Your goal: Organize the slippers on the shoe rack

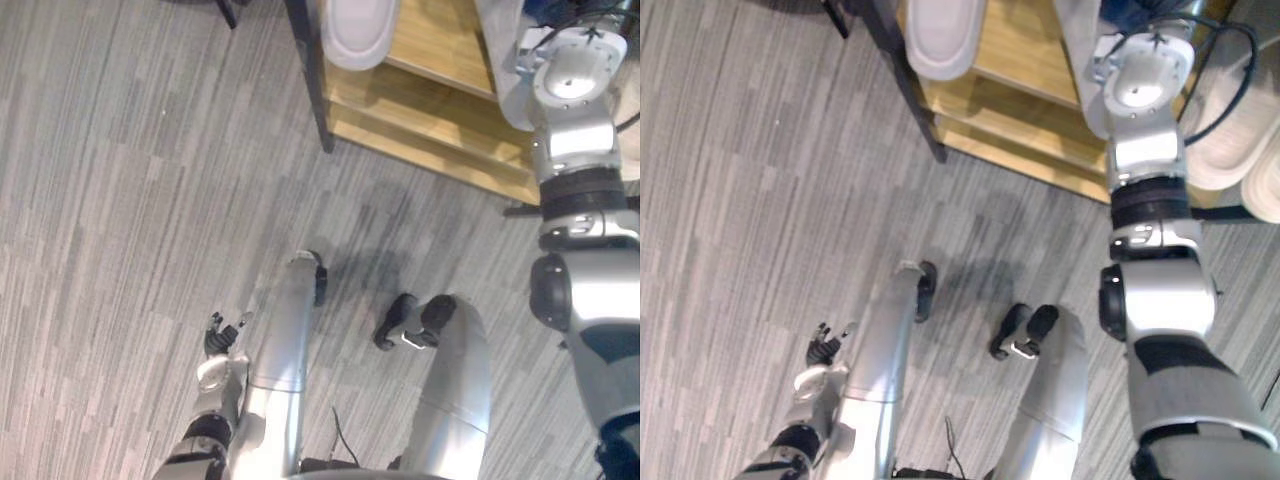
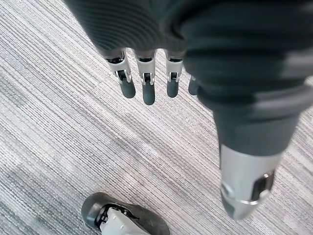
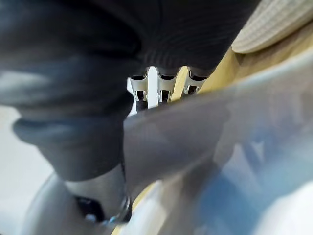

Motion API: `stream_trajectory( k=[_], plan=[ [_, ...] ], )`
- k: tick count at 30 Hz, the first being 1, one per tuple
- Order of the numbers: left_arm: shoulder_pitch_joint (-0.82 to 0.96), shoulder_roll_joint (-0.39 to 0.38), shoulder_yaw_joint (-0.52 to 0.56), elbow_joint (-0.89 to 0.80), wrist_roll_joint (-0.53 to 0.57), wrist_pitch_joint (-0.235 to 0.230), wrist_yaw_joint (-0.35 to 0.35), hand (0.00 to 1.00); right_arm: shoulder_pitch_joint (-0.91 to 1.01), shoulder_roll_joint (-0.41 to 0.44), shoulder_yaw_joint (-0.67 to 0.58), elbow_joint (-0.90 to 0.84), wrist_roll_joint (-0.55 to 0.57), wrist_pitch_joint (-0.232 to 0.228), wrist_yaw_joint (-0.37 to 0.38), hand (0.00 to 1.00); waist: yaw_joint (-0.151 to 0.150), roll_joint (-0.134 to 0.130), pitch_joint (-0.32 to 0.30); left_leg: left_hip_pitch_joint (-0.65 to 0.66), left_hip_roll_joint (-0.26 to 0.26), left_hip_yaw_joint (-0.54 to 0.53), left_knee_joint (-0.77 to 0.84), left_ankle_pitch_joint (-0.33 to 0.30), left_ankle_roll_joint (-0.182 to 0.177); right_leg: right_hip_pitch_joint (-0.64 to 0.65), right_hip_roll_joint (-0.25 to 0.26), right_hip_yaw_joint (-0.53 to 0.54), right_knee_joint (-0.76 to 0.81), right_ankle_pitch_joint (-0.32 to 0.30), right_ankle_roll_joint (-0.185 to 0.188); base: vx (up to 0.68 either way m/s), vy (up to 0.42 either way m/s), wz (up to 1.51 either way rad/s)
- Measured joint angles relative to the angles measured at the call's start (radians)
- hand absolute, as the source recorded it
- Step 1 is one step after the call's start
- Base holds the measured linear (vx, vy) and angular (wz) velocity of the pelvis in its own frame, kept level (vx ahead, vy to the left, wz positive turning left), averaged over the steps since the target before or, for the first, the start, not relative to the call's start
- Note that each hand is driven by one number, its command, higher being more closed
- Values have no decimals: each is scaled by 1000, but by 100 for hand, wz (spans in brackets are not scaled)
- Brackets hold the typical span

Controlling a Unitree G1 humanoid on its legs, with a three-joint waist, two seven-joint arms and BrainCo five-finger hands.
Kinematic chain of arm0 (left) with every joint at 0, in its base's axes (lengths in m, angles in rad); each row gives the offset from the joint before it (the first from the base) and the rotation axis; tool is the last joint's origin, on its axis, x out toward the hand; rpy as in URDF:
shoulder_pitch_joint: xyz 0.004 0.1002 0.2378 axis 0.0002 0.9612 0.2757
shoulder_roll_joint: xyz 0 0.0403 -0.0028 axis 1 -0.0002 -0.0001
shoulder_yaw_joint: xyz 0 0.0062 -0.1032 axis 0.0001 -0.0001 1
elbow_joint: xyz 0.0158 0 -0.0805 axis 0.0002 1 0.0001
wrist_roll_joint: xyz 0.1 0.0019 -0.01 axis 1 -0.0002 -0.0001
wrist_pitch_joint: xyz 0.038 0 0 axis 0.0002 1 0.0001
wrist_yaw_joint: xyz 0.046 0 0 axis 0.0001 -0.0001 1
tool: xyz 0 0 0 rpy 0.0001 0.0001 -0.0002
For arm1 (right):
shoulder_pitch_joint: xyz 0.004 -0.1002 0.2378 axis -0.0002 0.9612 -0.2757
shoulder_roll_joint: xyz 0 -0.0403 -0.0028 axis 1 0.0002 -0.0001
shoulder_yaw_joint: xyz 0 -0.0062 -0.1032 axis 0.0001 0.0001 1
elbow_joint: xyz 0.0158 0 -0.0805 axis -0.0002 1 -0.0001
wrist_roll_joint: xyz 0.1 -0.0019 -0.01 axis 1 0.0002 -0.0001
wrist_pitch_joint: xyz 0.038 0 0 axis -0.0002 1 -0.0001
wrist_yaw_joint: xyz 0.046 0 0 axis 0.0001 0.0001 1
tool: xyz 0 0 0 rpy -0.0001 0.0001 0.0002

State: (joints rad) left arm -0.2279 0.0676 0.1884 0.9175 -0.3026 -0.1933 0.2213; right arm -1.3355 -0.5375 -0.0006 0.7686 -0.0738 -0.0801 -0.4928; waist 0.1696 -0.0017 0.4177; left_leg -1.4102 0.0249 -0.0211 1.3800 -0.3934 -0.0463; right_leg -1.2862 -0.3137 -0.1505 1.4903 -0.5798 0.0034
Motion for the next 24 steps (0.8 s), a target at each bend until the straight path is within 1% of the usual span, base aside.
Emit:
stream_trajectory(
  k=[3,7,11,12,14,17,19,20,22,24],
  plan=[
    [-3,0,2,6,-6,0,0,0,1,31,-36,0,6,2,0,0,-2,-1,-7,16,4,0,-11,0,-1,16,3,-4,-11,1,-1,0,0,0],
    [-4,-4,21,8,-13,1,0,0,1,40,-36,0,16,4,6,0,-2,0,-15,33,15,4,-19,0,-1,34,12,-7,-25,2,-3,2,-4,-5],
    [-5,-4,33,19,-15,2,-4,0,1,59,-37,0,73,12,68,0,-6,0,-22,39,19,5,-22,0,-1,37,15,-6,-27,3,-4,0,1,-1],
    [-8,-5,42,21,-16,4,-8,0,2,73,-37,10,91,14,96,0,-8,0,-22,47,20,5,-24,0,-1,44,16,-6,-28,3,-4,0,0,0],
    [-9,-11,61,26,-17,4,-10,0,4,91,-38,42,95,24,125,0,-9,-1,-22,68,21,6,-33,0,-2,64,17,-7,-37,3,-4,0,0,0],
    [-9,-12,68,31,-25,5,-10,0,4,118,-38,50,95,30,140,0,-8,-1,-35,75,31,11,-43,0,-2,68,22,-9,-53,10,-13,-11,7,-10],
    [-10,-11,68,35,-25,6,-10,0,4,124,-40,71,92,31,140,0,-9,-2,-41,75,35,11,-43,0,-2,68,27,-10,-57,13,-13,-4,12,-8],
    [-14,-11,68,37,-25,10,-10,0,5,137,-61,77,92,38,139,0,-9,-1,-43,75,37,9,-46,0,-2,68,33,-10,-62,16,-11,-3,7,-5],
    [-15,-11,68,37,-26,12,-10,0,5,146,-77,77,38,55,118,0,-9,-1,-43,76,37,10,-47,1,-2,68,33,-9,-63,17,-11,-1,2,-2],
    [-14,-10,68,37,-34,12,-10,0,4,145,-79,78,-70,89,100,0,-8,-1,-43,76,37,9,-49,1,-2,68,33,-10,-65,17,-11,0,0,0]
  ],
)
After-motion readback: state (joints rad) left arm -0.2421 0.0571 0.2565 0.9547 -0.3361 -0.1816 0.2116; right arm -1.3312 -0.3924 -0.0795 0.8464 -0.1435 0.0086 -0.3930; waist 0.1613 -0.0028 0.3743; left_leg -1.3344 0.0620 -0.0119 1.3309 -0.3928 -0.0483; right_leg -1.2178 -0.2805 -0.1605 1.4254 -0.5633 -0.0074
